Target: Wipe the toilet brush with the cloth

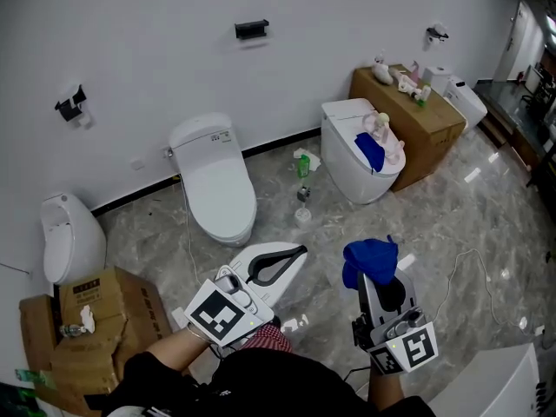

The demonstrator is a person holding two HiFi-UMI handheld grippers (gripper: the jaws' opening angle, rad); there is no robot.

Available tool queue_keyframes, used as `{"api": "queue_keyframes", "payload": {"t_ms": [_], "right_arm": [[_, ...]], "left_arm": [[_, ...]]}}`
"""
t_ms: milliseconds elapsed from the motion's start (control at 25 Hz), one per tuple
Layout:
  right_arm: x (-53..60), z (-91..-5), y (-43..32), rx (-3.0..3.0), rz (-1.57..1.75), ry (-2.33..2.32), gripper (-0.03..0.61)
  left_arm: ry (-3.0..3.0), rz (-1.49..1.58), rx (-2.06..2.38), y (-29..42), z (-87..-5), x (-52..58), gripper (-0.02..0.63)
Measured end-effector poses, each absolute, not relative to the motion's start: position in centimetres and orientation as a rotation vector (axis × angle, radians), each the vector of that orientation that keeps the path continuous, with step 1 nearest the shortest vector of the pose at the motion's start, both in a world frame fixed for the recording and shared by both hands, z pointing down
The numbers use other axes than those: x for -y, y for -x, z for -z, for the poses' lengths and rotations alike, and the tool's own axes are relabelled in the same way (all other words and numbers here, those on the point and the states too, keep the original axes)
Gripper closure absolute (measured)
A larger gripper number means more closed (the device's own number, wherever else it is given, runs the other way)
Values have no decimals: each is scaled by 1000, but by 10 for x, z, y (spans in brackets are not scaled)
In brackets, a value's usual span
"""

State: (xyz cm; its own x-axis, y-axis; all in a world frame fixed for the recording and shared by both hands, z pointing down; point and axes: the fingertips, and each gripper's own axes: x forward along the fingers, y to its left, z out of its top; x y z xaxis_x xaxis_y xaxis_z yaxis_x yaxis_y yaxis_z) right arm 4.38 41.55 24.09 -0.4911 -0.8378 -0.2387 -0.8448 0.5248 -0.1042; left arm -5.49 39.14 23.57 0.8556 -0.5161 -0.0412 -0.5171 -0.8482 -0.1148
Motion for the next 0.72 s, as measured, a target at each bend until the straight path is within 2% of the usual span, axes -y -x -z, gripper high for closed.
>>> {"api": "queue_keyframes", "payload": {"t_ms": [720], "right_arm": [[-345,-238,-19,-2509,-64,1485,502]], "left_arm": [[2917,-52,-766,80,-232,-320,611]]}}
